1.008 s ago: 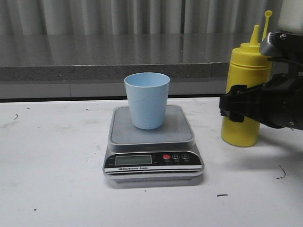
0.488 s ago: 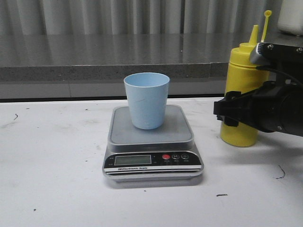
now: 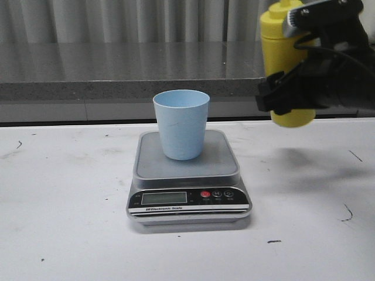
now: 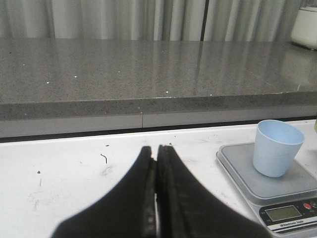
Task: Pour seasoning into cup on scale with both arms
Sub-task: 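Lift the yellow bottle and tilt its nozzle toward the cup, then tilt the bottle back upright and lower it toward the table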
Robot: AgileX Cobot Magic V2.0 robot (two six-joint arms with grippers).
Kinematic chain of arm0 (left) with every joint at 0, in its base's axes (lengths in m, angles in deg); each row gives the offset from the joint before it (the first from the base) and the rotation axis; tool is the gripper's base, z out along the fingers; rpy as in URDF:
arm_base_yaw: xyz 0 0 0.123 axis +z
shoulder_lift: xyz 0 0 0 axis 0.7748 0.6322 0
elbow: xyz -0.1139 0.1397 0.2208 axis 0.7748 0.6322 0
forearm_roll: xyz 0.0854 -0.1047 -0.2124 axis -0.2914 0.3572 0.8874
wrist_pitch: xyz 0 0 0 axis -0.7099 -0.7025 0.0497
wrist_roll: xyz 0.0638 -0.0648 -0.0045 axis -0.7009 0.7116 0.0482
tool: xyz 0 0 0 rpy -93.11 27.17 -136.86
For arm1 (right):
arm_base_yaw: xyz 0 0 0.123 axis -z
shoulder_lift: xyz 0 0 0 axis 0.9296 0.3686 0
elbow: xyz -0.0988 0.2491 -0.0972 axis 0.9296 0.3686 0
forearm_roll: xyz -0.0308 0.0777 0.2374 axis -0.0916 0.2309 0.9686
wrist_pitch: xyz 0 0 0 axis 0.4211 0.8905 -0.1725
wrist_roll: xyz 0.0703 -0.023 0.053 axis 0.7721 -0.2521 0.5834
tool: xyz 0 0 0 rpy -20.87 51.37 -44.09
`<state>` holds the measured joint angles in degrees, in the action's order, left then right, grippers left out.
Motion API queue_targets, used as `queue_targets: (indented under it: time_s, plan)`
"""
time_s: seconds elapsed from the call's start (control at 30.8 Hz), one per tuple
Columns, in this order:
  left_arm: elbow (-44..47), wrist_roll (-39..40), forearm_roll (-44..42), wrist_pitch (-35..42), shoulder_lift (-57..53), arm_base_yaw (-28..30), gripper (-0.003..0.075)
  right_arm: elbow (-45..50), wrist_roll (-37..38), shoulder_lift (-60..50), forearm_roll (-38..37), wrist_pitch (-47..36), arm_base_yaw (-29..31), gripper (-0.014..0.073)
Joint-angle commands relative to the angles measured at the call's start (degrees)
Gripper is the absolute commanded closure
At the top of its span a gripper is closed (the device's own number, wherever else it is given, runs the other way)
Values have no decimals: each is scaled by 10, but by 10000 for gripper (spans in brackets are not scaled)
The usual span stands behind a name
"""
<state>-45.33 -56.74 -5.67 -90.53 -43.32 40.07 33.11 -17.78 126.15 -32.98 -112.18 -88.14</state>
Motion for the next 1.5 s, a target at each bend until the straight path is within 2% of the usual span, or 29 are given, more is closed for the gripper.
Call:
queue_targets:
  time_s: [0.0,0.1,0.26,0.55,0.65,0.88,1.14,1.37,1.46]
  plan:
    - [-14,7,5,50,-8,0,740,-65,-144,-46,-20,8,1,537]
    - [-14,7,5,50,-8,0,740,-108,-288,-46,-20,48,1,537]
    - [-14,7,5,50,-8,0,740,-134,-487,-46,-20,43,1,537]
    - [-14,7,5,50,-8,0,740,-134,-732,-46,-21,-9,1,539]
    - [-14,7,5,50,-8,0,740,-134,-770,-46,-21,-17,1,539]
    - [-14,7,5,50,-8,0,740,-134,-785,-46,-9,-18,1,539]
    - [-14,7,5,50,-8,0,740,-149,-841,-46,84,-18,1,539]
    - [-14,7,5,50,-8,0,740,-155,-838,-46,93,-17,1,539]
    - [-14,7,5,50,-8,0,740,-155,-801,-46,119,-13,1,539]
